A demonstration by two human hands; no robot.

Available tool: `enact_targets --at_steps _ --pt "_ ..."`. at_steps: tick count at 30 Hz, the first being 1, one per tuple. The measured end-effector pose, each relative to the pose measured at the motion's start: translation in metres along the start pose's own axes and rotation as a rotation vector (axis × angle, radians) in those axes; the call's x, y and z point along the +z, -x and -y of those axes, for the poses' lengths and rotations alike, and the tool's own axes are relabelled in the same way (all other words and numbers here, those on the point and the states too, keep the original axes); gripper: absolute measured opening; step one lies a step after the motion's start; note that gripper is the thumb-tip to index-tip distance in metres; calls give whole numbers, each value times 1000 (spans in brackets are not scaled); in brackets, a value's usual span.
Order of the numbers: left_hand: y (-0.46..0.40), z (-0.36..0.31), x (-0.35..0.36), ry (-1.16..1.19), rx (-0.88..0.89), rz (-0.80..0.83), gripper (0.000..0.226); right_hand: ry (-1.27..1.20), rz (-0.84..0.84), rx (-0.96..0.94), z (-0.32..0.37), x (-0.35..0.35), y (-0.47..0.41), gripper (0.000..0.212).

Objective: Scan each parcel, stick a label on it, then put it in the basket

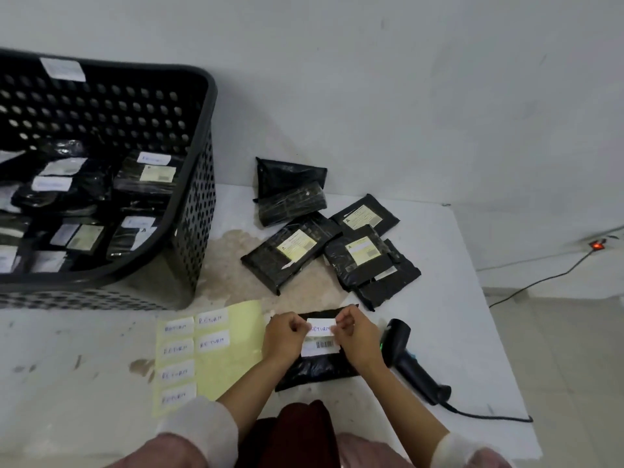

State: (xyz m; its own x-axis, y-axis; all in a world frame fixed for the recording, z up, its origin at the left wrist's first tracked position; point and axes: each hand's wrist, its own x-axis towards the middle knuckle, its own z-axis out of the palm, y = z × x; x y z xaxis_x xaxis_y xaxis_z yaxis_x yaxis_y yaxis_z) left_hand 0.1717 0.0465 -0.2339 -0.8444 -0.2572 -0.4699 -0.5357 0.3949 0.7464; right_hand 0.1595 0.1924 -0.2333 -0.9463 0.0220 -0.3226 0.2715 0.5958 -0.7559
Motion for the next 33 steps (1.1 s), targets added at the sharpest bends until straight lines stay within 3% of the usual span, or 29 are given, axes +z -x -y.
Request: enact_targets --at_steps 21,26,30,33 --pt "0 6 21 -128 -22 -132 5 225 60 21 -18 11 -15 14" --pt "1 6 23 -189 -17 -157 43 313 59 -7 -16 13 -14 15" --pt "2 9 18 -391 -78 -230 79 277 66 28 -17 12 -14 19" --pt "2 10 19 -328 -144 -176 97 234 76 39 -18 11 -14 20"
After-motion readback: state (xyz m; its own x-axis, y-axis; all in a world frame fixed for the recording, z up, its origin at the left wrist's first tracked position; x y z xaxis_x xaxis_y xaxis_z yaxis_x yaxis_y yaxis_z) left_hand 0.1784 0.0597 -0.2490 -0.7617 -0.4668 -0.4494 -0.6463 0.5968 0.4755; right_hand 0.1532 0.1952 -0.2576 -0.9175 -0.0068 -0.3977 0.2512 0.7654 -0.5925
